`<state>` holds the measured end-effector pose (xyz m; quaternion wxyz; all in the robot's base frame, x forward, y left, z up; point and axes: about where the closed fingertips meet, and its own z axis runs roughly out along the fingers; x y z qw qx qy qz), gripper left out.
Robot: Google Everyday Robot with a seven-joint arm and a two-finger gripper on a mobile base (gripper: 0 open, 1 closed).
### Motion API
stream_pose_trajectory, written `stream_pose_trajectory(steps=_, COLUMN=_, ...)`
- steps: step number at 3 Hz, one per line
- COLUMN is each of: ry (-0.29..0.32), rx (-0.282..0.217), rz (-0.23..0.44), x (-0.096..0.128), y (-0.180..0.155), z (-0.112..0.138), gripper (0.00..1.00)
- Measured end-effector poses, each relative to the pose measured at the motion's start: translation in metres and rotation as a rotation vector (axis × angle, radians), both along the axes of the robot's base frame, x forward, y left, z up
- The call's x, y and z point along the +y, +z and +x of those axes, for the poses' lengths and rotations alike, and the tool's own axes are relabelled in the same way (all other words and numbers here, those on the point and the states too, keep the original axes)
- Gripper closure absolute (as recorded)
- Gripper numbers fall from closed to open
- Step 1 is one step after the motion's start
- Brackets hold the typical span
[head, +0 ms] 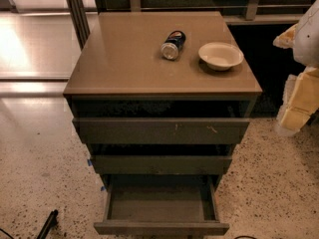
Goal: Close bottom drawer
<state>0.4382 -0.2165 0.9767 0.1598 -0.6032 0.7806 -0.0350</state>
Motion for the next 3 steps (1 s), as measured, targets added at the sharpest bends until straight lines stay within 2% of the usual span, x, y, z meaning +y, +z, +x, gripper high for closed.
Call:
stream_pose_trajectory(steps=1, ry=-0.005, rx=-0.013, rz=0.006, x=0.000, y=0.001, z=-0.001, gripper=0.00)
stream_pose_trajectory(steps=2, ry=-0.010, rx=-0.032, rz=0.065, x=-0.003, y=-0.024, z=-0.014, gripper=0.00)
stream_pose_trajectory(steps=3, ry=-0.060, rx=-0.020, rz=0.149, x=-0.009, y=-0.090, z=-0.027, gripper=0.00)
